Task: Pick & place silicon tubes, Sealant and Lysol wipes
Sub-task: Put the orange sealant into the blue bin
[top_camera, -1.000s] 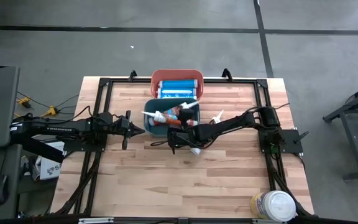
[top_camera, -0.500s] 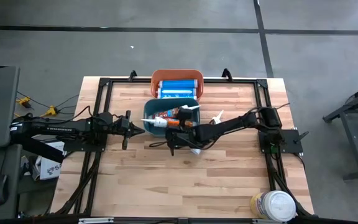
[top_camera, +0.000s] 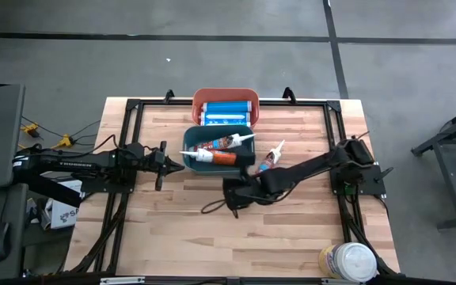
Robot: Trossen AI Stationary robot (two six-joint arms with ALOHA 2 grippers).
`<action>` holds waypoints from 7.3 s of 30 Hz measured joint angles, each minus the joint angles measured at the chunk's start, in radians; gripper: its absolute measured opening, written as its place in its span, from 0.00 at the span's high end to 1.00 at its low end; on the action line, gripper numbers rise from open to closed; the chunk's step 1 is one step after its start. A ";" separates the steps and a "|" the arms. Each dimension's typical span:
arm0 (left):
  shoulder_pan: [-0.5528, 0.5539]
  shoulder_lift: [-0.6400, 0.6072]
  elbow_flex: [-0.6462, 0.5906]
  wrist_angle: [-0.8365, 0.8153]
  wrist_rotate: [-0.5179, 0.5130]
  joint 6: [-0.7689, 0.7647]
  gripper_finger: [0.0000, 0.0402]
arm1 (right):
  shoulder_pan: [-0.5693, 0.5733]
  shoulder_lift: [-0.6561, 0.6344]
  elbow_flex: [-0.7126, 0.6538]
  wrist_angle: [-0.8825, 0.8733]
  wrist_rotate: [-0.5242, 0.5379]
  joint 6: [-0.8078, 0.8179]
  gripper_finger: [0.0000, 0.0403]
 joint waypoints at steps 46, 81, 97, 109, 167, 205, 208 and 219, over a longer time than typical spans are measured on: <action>0.000 0.000 0.000 -0.020 -0.002 0.000 1.00 | 0.069 -0.311 -0.553 0.034 -0.372 -0.089 0.20; 0.000 0.000 0.000 -0.019 -0.002 0.000 1.00 | -0.130 -0.333 -0.667 0.159 -0.356 -0.542 0.20; 0.000 0.000 0.000 -0.019 -0.002 0.000 1.00 | -0.135 -0.333 -0.797 0.336 -0.223 -0.699 0.20; 0.000 0.000 0.000 -0.019 -0.002 0.000 1.00 | -0.198 -0.333 -0.804 0.374 -0.274 -0.706 0.20; 0.000 0.000 0.000 -0.019 -0.002 0.000 1.00 | -0.002 -0.211 -0.798 0.433 -0.676 0.096 0.20; 0.000 0.000 0.000 -0.019 -0.002 0.000 1.00 | 0.007 -0.209 -0.795 0.404 -0.648 0.148 0.50; 0.000 0.000 0.000 -0.019 -0.002 0.000 1.00 | 0.007 -0.204 -0.768 0.374 -0.649 0.148 0.50; 0.000 0.000 0.000 -0.019 -0.002 0.000 1.00 | 0.005 -0.196 -0.567 0.057 -0.624 0.113 0.51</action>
